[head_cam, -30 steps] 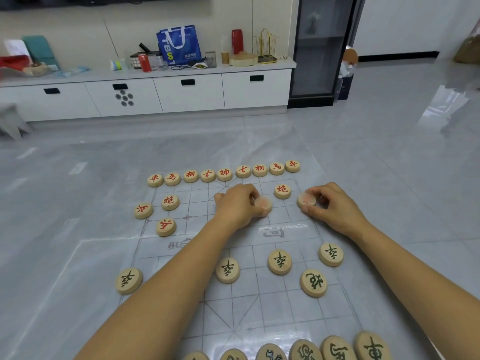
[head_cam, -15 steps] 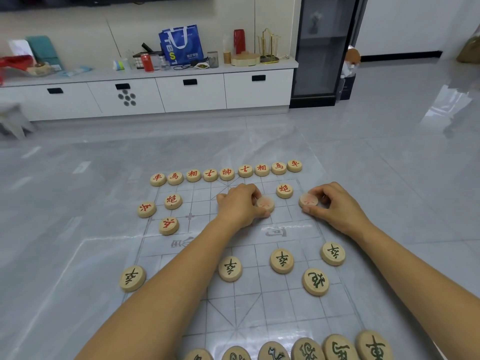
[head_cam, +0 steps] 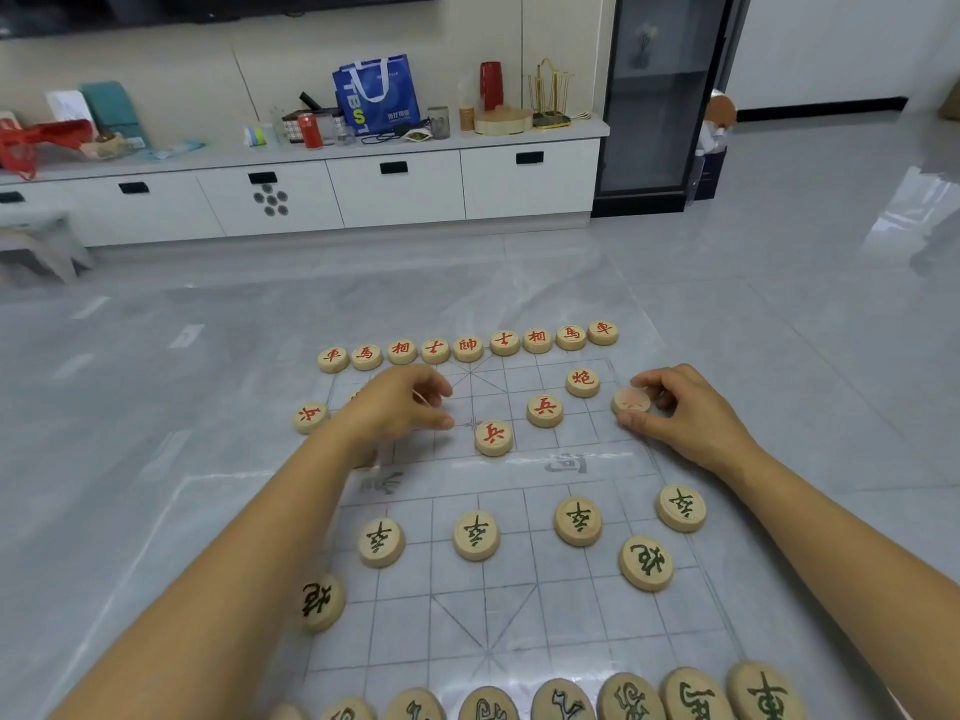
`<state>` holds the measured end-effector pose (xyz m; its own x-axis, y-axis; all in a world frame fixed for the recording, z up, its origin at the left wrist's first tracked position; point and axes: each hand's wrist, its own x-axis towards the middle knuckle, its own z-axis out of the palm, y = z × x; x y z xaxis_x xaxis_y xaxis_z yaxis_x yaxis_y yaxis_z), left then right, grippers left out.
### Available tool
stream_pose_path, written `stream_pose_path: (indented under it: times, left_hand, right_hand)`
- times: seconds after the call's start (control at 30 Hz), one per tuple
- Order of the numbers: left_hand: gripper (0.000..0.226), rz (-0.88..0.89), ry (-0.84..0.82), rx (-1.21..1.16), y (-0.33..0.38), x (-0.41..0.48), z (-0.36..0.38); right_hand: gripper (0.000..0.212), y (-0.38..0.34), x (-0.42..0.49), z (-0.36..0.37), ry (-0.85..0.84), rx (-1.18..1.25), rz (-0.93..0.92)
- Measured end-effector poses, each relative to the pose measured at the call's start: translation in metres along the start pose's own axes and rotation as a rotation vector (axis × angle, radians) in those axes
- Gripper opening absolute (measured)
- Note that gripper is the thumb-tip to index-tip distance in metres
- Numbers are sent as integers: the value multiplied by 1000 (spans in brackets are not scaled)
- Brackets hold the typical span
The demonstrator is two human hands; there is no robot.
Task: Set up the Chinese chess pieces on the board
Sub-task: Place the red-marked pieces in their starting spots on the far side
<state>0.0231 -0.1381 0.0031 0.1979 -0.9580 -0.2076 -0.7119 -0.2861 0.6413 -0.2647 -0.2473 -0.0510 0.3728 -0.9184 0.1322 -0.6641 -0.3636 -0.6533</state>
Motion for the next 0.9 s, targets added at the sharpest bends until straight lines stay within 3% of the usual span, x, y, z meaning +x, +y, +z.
stream_pose_path:
  times: [0.23, 0.37, 0.5, 0.9]
  left_hand:
    - [43, 30, -12, 25, 10, -7, 31]
    - [41, 83, 81, 166, 15, -3, 47]
    - [40, 17, 175, 91, -3, -1, 18]
    - [48, 41, 91, 158, 5, 5, 31]
  right_hand:
    - [39, -1, -1, -1, 8, -3, 5]
    - [37, -1, -1, -1, 7, -3, 5]
    - [35, -1, 1, -1, 4, 0, 5]
    - [34, -1, 1, -1, 3, -5, -2]
